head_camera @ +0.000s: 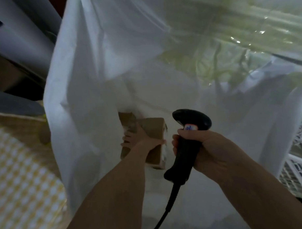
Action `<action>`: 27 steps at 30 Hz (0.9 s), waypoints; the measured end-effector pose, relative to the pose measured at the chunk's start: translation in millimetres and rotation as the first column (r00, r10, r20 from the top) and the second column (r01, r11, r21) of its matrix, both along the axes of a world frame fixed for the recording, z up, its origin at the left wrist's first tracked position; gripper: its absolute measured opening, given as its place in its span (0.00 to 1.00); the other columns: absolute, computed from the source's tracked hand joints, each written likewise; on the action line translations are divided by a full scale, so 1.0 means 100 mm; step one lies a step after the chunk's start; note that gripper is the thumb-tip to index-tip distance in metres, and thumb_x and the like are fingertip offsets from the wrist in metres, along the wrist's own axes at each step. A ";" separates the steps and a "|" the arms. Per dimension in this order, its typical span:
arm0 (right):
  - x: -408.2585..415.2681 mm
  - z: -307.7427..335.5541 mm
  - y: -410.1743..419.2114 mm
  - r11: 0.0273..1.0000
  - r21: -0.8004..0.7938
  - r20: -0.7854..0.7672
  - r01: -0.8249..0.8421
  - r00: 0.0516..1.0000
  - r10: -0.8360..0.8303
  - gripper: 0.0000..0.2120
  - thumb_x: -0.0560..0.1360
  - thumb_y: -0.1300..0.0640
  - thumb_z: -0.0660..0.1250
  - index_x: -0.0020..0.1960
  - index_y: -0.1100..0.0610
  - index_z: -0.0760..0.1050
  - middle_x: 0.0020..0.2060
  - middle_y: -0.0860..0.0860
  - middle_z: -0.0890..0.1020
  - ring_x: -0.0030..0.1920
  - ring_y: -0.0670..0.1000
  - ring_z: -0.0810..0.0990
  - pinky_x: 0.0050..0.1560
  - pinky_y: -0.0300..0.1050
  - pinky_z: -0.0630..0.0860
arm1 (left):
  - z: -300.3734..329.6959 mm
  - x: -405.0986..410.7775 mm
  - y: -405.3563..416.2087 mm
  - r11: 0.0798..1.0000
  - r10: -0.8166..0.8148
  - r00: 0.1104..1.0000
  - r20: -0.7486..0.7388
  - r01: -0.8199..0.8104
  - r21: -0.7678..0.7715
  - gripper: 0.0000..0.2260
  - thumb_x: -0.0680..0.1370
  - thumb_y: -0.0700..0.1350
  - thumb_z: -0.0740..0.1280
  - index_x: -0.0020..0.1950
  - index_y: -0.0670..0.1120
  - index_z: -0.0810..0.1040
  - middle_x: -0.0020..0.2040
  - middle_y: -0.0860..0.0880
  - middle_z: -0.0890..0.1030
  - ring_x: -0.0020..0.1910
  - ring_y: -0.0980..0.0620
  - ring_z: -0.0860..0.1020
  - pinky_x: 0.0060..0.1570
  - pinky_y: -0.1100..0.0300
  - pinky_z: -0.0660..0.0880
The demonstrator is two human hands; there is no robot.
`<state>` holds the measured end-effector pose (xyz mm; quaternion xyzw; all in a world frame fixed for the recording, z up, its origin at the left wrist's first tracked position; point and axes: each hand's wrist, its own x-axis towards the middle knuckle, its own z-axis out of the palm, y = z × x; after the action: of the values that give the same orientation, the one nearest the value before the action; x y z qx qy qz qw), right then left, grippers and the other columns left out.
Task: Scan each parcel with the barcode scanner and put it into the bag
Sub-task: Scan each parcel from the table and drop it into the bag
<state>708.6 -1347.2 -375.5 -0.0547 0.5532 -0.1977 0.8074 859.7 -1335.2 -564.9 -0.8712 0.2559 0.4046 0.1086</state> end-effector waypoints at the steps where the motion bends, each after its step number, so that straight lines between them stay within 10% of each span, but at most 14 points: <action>1: 0.02 -0.02 -0.02 1.000 -0.001 -0.006 -0.008 1.000 0.008 0.04 0.73 0.70 0.65 0.48 0.65 0.73 0.34 0.59 0.77 0.35 0.55 0.77 0.42 0.50 0.76 | -0.06 0.04 -0.03 1.000 -0.010 1.000 0.018 0.010 -0.009 0.64 0.58 0.73 0.72 0.78 0.54 0.34 0.77 0.35 0.43 0.76 0.33 0.46 0.71 0.32 0.48; 8: 0.20 -0.20 -0.08 1.000 0.005 -0.061 -0.011 0.998 0.011 0.12 0.72 0.70 0.66 0.55 0.66 0.73 0.37 0.59 0.79 0.37 0.54 0.78 0.43 0.49 0.77 | -0.28 0.30 -0.20 0.993 -0.113 0.992 0.054 0.114 -0.016 0.58 0.66 0.63 0.76 0.78 0.53 0.35 0.78 0.40 0.38 0.77 0.36 0.39 0.69 0.29 0.46; 14: 0.32 -0.27 0.00 0.998 0.042 -0.130 -0.037 0.991 0.042 0.19 0.72 0.69 0.67 0.63 0.65 0.71 0.41 0.58 0.79 0.41 0.54 0.79 0.41 0.53 0.77 | -0.13 0.43 -0.09 0.981 -0.151 0.980 0.131 0.165 -0.099 0.16 0.79 0.46 0.64 0.67 0.45 0.72 0.65 0.44 0.74 0.65 0.44 0.72 0.66 0.46 0.67; 27: 0.90 0.78 0.47 0.935 -0.085 -0.157 -0.344 0.931 0.328 0.04 0.75 0.68 0.65 0.47 0.62 0.71 0.35 0.57 0.75 0.36 0.54 0.75 0.46 0.53 0.73 | 1.96 0.58 0.72 0.903 -0.318 0.930 -0.182 0.239 -0.356 0.05 0.79 0.41 0.63 0.48 0.47 0.78 0.47 0.49 0.77 0.48 0.52 0.76 0.52 0.59 0.73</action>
<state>798.7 -1300.1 -297.6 -0.2072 0.5794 -0.0825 0.7840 917.6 -1263.1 -369.1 -0.7768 0.4533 0.4370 -0.0120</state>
